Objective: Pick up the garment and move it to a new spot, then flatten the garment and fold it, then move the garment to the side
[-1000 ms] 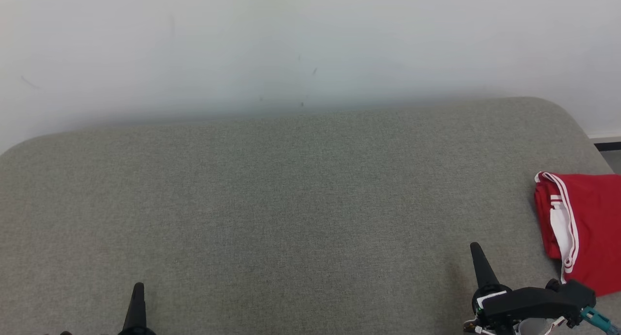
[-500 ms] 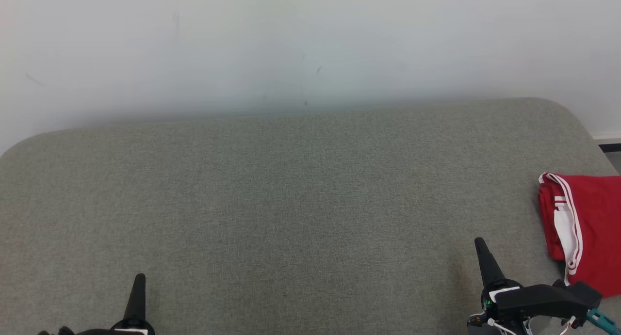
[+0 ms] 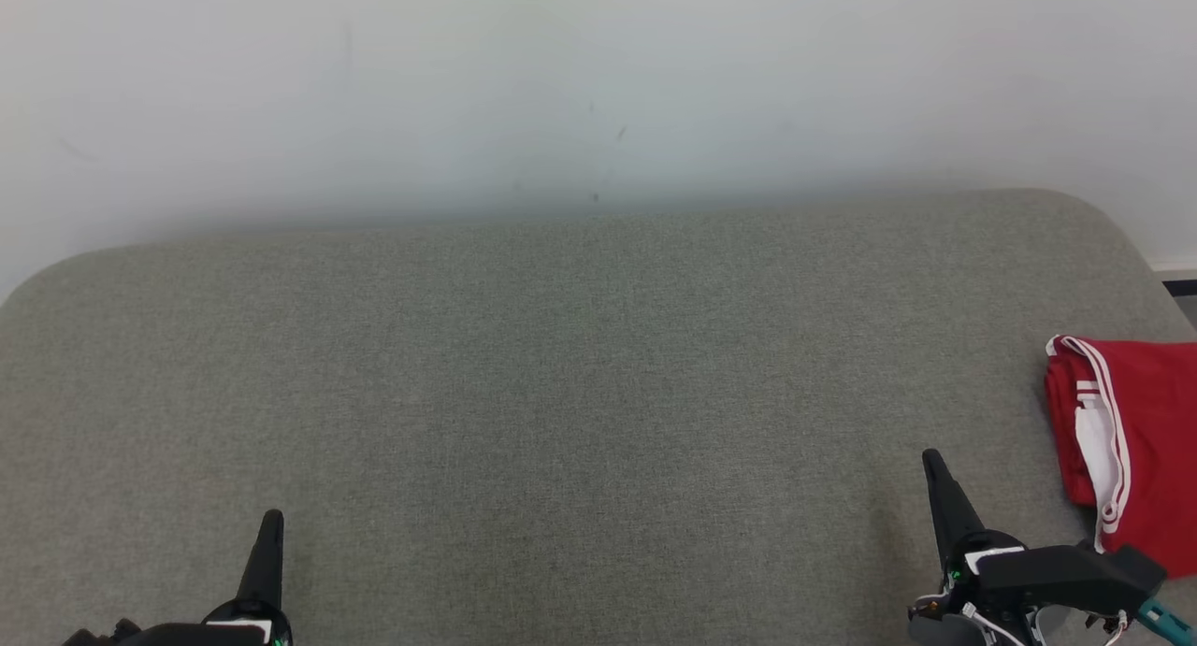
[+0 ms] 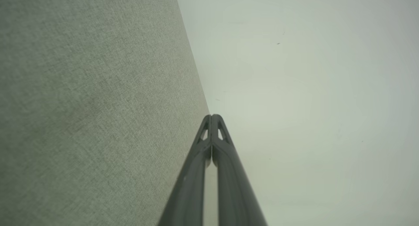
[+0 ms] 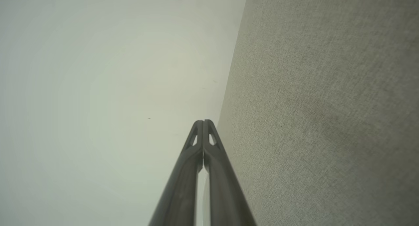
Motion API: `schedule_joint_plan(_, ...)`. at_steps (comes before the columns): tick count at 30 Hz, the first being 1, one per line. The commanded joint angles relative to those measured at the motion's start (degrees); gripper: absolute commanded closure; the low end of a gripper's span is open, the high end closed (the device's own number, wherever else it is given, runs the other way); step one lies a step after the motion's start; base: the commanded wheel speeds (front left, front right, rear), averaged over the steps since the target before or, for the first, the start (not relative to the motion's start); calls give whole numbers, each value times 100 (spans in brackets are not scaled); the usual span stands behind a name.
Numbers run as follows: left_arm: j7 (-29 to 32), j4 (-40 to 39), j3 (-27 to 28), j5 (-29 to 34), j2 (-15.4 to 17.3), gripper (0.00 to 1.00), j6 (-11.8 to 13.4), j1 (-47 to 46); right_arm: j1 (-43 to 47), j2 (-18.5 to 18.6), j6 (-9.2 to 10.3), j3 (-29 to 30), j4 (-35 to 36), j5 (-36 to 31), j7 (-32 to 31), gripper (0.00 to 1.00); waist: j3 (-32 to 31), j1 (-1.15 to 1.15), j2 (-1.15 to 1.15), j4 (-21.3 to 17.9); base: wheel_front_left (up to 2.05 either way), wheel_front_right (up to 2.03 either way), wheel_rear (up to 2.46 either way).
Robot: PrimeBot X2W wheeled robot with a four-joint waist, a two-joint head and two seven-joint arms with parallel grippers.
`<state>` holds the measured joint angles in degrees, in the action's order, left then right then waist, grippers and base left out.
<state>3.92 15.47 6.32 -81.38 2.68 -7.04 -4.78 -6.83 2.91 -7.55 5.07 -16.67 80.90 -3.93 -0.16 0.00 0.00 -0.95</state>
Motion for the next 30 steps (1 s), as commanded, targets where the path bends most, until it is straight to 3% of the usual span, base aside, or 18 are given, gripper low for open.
schedule_joint_plan(1,27,-61,21,-123,29,100,-10,-79,38,-4,9,22,58,135,-25,100,1,0,0,5,0,0,0)
schedule_joint_plan(30,279,-141,37,-1114,31,100,-56,-192,77,-5,12,159,270,1153,-283,100,27,0,0,95,0,0,0)
